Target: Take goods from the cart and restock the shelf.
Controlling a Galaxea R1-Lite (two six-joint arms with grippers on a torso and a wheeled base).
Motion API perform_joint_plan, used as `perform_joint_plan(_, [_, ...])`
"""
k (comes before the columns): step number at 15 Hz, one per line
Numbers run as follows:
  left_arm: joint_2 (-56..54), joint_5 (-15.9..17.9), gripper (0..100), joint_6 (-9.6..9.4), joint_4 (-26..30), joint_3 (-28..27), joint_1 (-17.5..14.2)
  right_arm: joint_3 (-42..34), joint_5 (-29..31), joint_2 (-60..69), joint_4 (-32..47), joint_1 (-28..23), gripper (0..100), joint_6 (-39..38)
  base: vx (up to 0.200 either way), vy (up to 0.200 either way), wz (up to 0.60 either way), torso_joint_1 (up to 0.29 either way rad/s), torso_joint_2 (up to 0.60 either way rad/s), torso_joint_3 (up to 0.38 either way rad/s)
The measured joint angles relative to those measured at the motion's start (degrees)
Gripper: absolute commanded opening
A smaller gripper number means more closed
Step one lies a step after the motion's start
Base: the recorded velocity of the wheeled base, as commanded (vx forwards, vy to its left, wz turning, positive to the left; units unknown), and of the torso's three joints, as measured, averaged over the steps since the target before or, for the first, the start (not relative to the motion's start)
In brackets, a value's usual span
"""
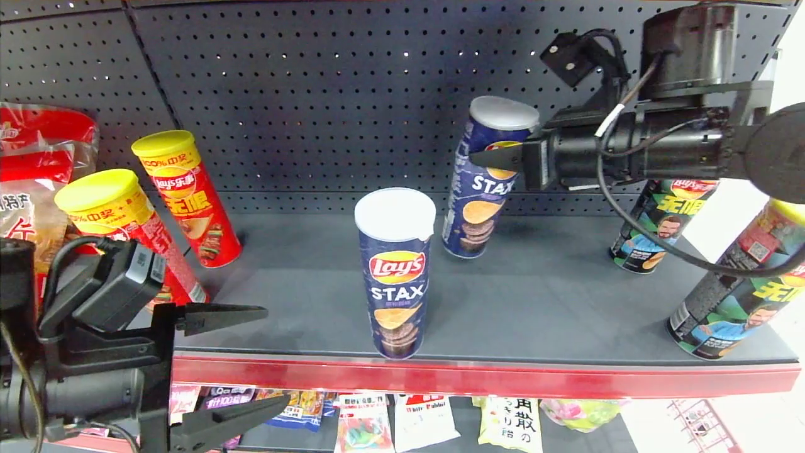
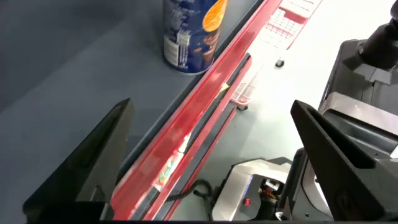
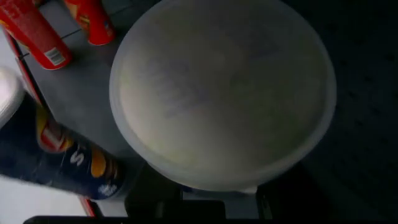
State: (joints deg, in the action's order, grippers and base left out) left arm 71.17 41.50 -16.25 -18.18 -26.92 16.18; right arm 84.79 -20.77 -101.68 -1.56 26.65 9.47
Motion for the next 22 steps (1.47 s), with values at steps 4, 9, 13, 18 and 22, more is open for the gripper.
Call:
perform_joint_plan(4, [-3.17,-1.34,100,1.97,0.06,1.01,0.0,3.91,0.11,-5.6,-0.1,2.36,0,-0.01,0.0,0.0,0.0,0.0,0.0,0.0])
perform_joint_plan(9, [-4.55,-1.45,100,1.97,0.22,1.58,0.0,6.41,0.39,-8.87,0.0,3.11,0,0.0,0.0,0.0,0.0,0.0,0.0,0.0])
perform_joint_plan(13, [-4.83,-1.43,100,1.97,0.22,1.6,0.0,7.63,0.48,-10.41,0.01,4.06,0,0.0,0.0,0.0,0.0,0.0,0.0,0.0])
perform_joint_plan(18, [-4.85,-1.43,100,1.96,0.2,1.62,0.0,8.35,0.57,-11.47,0.11,5.24,0,0.0,0.0,0.0,0.0,0.0,0.0,0.0])
perform_joint_plan(22, [-4.85,-1.43,100,1.94,0.2,1.62,0.05,7.66,0.94,-11.52,-0.07,5.85,100,0.0,0.0,0.0,0.0,0.0,0.0,0.0])
